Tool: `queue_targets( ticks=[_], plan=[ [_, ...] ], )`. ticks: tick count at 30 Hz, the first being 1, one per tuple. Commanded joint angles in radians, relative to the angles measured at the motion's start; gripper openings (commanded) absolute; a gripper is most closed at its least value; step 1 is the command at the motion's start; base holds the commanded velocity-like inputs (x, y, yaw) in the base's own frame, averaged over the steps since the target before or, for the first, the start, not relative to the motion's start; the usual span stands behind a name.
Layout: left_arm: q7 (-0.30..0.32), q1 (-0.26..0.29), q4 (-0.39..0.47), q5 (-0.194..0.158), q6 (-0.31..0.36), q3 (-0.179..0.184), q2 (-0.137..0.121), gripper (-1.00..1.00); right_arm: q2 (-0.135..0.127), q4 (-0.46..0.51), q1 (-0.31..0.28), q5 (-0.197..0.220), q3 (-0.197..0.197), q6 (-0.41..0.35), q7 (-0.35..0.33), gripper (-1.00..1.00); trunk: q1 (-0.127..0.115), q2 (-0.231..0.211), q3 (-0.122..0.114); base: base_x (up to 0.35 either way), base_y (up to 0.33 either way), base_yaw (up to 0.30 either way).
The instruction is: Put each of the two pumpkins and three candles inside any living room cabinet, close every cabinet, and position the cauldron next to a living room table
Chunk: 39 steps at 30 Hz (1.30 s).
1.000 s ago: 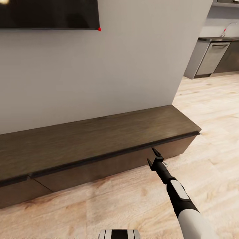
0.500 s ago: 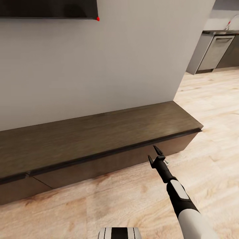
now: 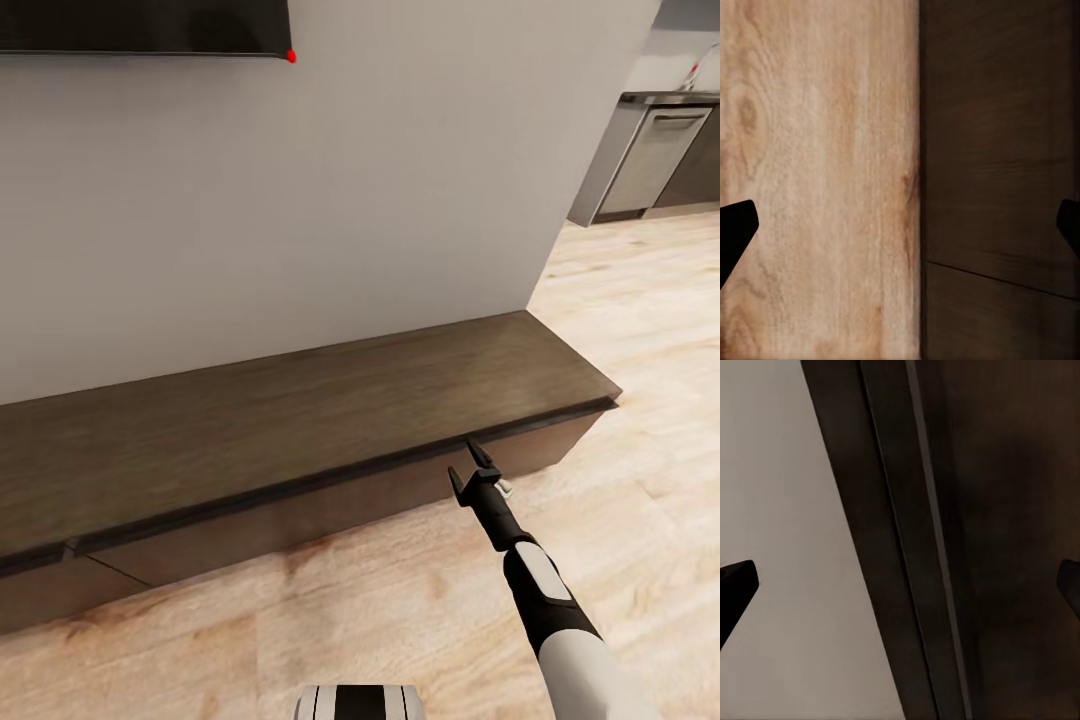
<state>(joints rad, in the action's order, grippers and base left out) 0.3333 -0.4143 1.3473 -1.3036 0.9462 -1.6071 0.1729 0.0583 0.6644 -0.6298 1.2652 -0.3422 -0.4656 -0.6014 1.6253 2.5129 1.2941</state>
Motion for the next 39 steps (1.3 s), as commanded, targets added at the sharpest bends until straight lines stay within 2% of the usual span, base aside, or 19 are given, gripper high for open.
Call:
queue_targets(
  ticks=[1, 3, 8, 11, 35, 36, 39],
  plan=[
    [0.006, 0.000, 0.002, 0.004, 0.003, -0.002, 0.000, 1.00, 0.000, 0.000, -0.001, 0.006, -0.005, -0.008, 0.000, 1.00, 0.000, 0.000, 0.001, 0.023, 0.000, 0.000],
    [0.006, 0.000, 0.004, 0.003, -0.001, -0.006, 0.000, 1.00, -0.001, 0.000, -0.001, 0.006, -0.005, -0.008, 0.000, 1.00, 0.000, 0.000, 0.001, 0.013, 0.000, 0.000],
    [0.001, 0.000, 0.009, 0.007, 0.006, -0.033, -0.002, 1.00, 0.000, 0.000, -0.001, 0.006, -0.006, -0.009, 0.000, 1.00, 0.002, 0.001, 0.020, 0.004, 0.000, 0.000],
    [0.001, 0.000, 0.010, 0.009, 0.007, -0.036, -0.002, 1.00, 0.000, 0.000, -0.001, 0.006, -0.006, -0.009, 0.000, 1.00, 0.002, 0.001, 0.020, 0.001, 0.000, 0.000],
    [0.000, 0.000, -0.024, 0.015, -0.004, -0.033, -0.003, 1.00, 0.000, 0.000, -0.001, 0.006, -0.006, -0.008, -0.001, 1.00, 0.002, 0.001, 0.020, 0.048, 0.000, 0.000],
    [0.000, 0.000, -0.024, 0.015, -0.004, -0.033, -0.003, 1.00, 0.000, 0.000, -0.001, 0.006, -0.006, -0.008, -0.001, -1.00, 0.002, 0.001, 0.020, 0.000, 0.000, 0.000],
    [0.000, 0.000, -0.024, 0.015, -0.004, -0.033, -0.003, 1.00, 0.000, 0.000, -0.001, 0.007, -0.007, -0.008, 0.000, -1.00, 0.002, 0.001, 0.020, 0.000, 0.000, 0.000]
  ],
)
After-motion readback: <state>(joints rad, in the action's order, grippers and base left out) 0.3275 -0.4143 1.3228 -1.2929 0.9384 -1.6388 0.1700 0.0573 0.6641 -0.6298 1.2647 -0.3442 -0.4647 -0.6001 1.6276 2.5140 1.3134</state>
